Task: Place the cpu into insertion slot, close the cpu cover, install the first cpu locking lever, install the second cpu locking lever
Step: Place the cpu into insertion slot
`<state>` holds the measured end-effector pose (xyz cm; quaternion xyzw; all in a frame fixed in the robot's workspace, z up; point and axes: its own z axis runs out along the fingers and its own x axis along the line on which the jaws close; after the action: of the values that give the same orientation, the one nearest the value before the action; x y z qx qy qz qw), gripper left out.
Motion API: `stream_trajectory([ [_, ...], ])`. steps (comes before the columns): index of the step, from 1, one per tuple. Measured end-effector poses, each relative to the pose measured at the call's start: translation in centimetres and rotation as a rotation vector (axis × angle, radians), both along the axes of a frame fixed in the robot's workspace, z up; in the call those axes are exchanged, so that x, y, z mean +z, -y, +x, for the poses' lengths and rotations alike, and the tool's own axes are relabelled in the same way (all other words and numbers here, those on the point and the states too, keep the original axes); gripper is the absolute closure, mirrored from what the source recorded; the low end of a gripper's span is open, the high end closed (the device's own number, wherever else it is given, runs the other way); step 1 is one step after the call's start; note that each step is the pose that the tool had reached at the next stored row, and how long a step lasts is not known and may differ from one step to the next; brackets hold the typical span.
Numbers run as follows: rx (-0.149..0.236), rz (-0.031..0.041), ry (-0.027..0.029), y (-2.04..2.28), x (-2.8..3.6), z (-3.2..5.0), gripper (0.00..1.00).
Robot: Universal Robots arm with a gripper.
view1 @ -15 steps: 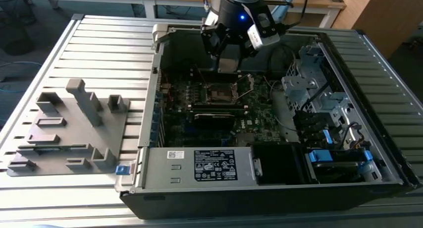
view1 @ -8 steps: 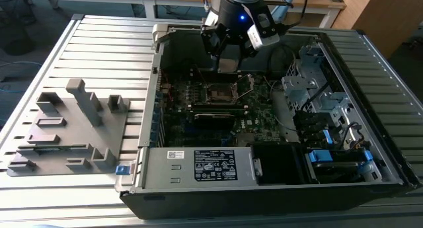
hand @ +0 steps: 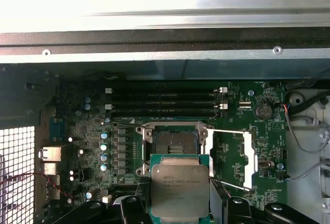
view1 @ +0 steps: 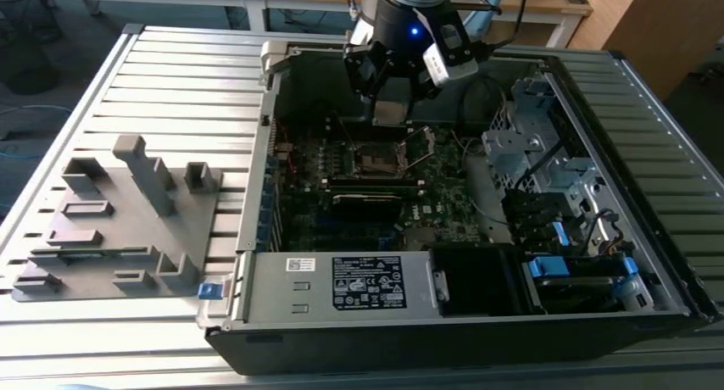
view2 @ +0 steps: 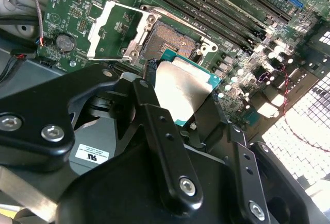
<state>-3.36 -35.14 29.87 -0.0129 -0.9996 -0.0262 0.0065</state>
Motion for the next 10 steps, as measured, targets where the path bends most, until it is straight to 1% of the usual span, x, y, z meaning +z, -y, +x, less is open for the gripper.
stream_trajectory([
  [6,0.000,0.0000,0.0000,0.00,-0.01,0.00,0.46],
  [10,0.000,0.0001,0.0007,0.00,-0.27,0.00,0.46],
])
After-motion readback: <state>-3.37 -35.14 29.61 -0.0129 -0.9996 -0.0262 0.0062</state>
